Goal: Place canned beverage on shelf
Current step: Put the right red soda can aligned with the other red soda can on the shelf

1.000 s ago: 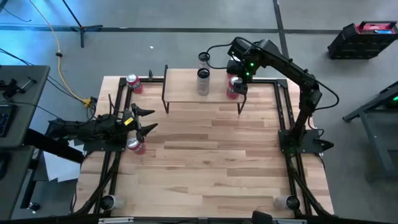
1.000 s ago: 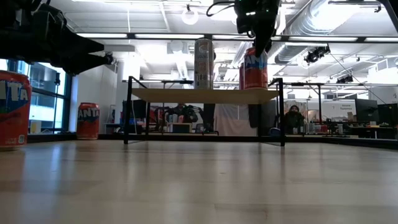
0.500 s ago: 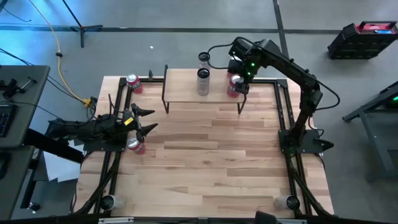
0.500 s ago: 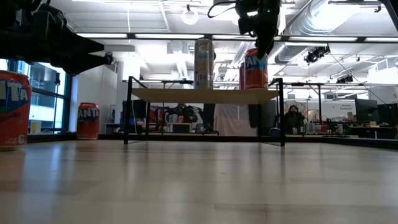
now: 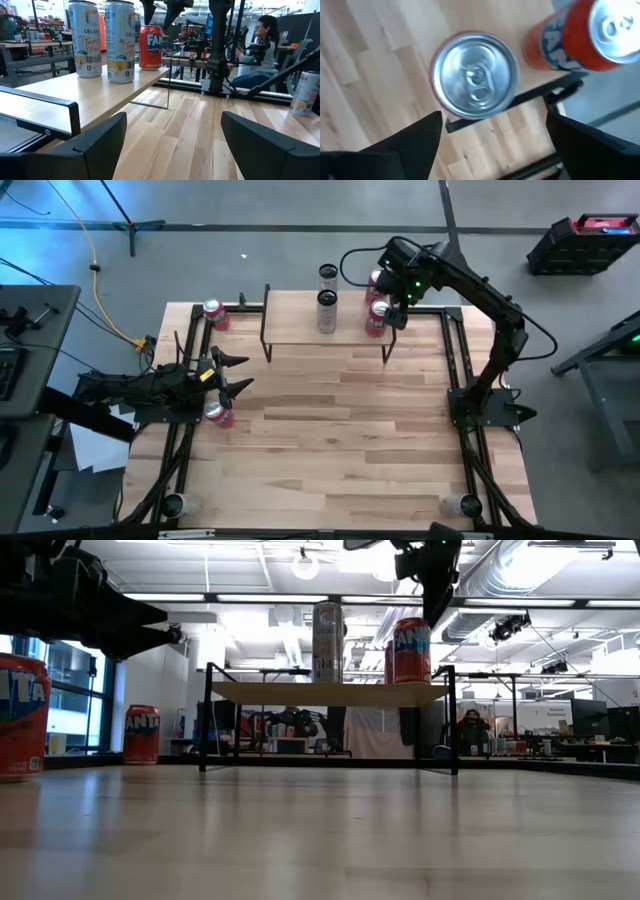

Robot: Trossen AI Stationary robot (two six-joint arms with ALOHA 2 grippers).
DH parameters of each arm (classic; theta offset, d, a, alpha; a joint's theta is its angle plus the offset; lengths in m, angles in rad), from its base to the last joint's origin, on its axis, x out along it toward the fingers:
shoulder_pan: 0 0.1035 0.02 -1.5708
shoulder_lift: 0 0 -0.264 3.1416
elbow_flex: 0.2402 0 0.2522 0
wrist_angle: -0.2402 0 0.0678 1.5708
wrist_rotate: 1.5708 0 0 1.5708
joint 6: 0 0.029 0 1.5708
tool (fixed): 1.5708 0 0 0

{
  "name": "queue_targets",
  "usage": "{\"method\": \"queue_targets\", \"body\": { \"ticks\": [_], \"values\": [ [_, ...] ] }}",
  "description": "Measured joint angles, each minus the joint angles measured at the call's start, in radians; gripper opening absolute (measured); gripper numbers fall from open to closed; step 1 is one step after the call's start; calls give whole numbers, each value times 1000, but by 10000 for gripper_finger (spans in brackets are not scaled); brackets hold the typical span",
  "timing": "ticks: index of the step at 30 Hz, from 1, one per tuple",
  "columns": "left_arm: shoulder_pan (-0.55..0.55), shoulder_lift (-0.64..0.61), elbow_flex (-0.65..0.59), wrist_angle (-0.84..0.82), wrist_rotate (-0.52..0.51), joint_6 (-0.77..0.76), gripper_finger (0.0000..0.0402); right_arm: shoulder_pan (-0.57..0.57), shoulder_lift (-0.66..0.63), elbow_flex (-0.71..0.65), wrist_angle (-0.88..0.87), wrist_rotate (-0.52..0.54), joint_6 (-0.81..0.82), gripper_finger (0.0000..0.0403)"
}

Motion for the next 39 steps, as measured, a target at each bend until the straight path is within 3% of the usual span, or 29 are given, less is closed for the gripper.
{"method": "queue_targets", "body": {
  "ticks": [13, 20, 34, 39],
  "values": [
    [0, 0, 0, 0, 0, 0, 314, 0, 0, 0, -4, 159, 71, 344],
    [0, 0, 0, 0, 0, 0, 314, 0, 0, 0, 12, 312, 98, 344],
    [0, 0, 0, 0, 0, 0, 314, 1, 0, 0, 123, 251, 70, 344],
    [0, 0, 0, 0, 0, 0, 314, 25, -2, 0, 169, 414, 49, 344]
  ]
}}
